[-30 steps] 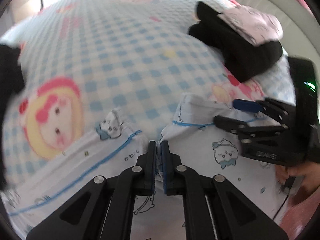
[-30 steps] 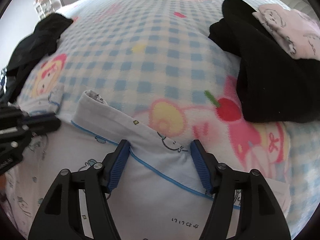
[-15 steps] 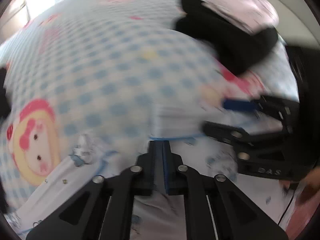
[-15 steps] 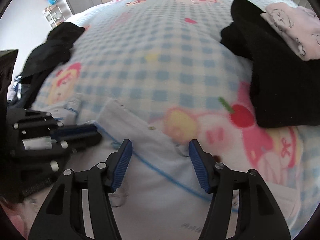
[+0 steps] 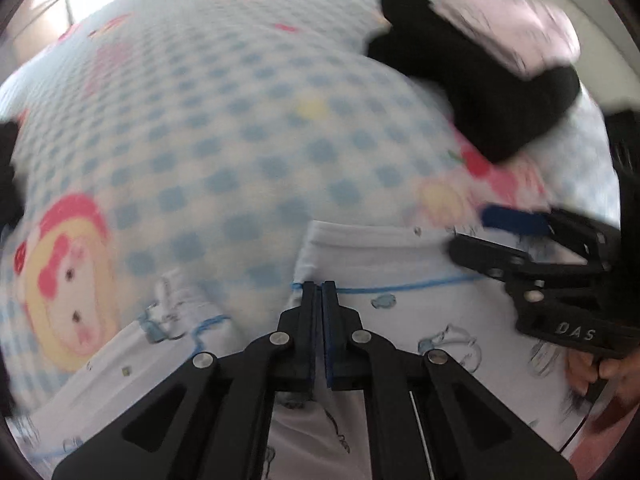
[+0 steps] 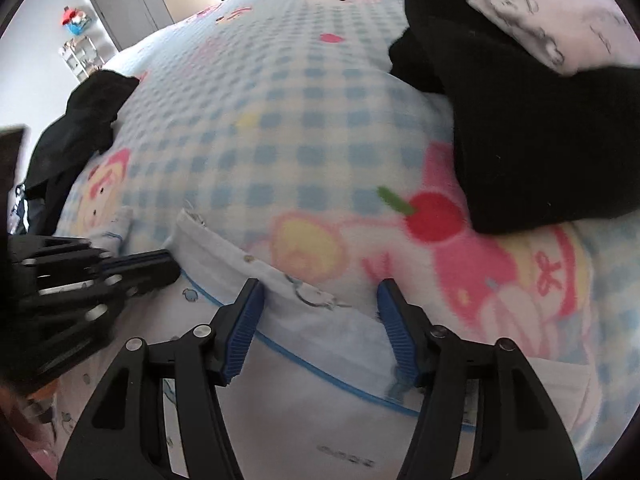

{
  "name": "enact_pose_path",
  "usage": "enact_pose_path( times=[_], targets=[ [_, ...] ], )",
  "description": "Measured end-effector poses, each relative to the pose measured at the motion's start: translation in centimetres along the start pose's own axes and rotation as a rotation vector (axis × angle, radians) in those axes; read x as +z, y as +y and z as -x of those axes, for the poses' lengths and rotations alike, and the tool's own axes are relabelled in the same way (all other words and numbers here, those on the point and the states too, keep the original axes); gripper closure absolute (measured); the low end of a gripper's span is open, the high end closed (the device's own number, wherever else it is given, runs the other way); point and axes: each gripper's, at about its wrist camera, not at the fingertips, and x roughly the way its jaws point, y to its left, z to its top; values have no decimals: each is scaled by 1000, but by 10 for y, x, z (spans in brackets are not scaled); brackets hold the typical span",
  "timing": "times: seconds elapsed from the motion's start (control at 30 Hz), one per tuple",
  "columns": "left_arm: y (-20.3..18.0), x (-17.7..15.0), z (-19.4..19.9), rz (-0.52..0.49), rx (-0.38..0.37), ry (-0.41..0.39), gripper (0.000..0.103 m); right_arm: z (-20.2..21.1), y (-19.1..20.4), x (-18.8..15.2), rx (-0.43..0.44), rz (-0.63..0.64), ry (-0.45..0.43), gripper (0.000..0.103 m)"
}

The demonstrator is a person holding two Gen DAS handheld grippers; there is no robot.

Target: Fold clothes

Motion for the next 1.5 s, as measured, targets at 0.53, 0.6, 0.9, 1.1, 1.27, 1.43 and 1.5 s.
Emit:
enact_pose_path(
  times=[0.53, 0.6, 0.9, 1.1, 1.27, 1.43, 1.5],
  targets=[
    [-40, -190, 124, 80, 22, -37, 94, 134, 48, -178, 91, 55, -19, 42],
    [-29, -224, 129, 154, 44, -38, 94, 125, 62, -204, 14, 82, 7, 42],
    [-5, -301, 156, 300, 169, -52, 94, 141, 53, -246, -178, 55, -11, 42],
    [23, -330, 192, 470, 97, -183, 92, 168, 39, -264, -147, -57, -56, 42],
    [24, -341, 189, 465, 22, -169, 86, 166, 44, -273, -109, -41, -39, 42],
    [10, -353, 174, 404, 121, -54, 85, 158, 34, -279, -134, -69, 3, 42],
    [10, -354, 180, 406, 127, -60, 85, 162, 28, -281, -142, -94, 7, 42]
  ],
)
